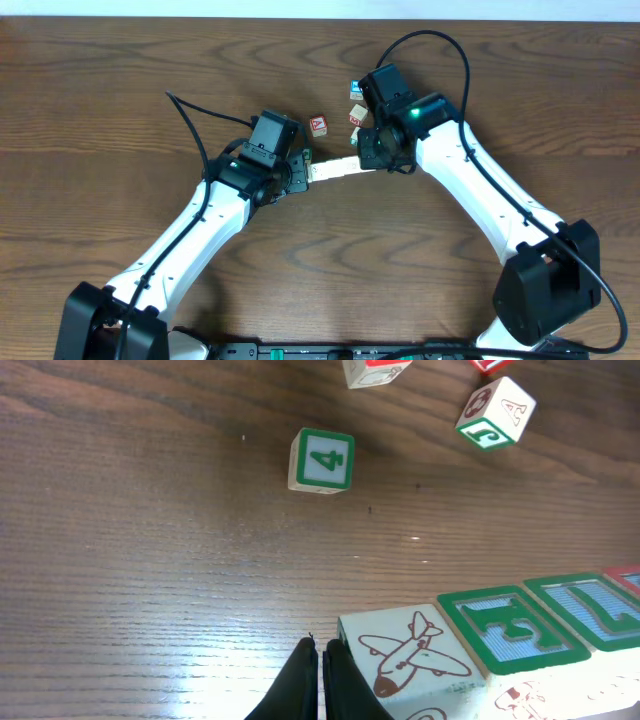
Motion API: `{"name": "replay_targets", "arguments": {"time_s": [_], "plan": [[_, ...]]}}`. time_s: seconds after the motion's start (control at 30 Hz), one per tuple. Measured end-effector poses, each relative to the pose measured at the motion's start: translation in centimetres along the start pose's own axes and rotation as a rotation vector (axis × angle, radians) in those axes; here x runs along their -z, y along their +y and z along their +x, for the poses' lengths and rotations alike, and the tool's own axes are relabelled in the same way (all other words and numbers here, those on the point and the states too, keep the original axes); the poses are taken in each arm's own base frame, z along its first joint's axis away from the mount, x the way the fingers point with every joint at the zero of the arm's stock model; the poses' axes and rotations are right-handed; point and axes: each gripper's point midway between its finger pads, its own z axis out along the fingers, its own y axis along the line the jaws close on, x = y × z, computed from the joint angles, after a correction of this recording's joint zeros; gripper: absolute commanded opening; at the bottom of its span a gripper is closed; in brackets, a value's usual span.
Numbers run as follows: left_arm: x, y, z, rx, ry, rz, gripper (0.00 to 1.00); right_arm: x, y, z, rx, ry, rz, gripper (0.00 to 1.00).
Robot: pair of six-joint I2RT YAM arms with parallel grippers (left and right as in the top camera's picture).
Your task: Lift 5 blocks
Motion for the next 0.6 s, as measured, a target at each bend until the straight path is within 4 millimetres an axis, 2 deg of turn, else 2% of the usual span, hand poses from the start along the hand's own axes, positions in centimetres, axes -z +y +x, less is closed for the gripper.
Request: {"name": "replay_targets", "arguments": {"time_s": [0.6], "plan": [[-1.2,0.6,0.7,0.005,0.037,-0.03,0.07,-0.8,0.2,0.4,0.021,0.012,0.034,0.01]]}}
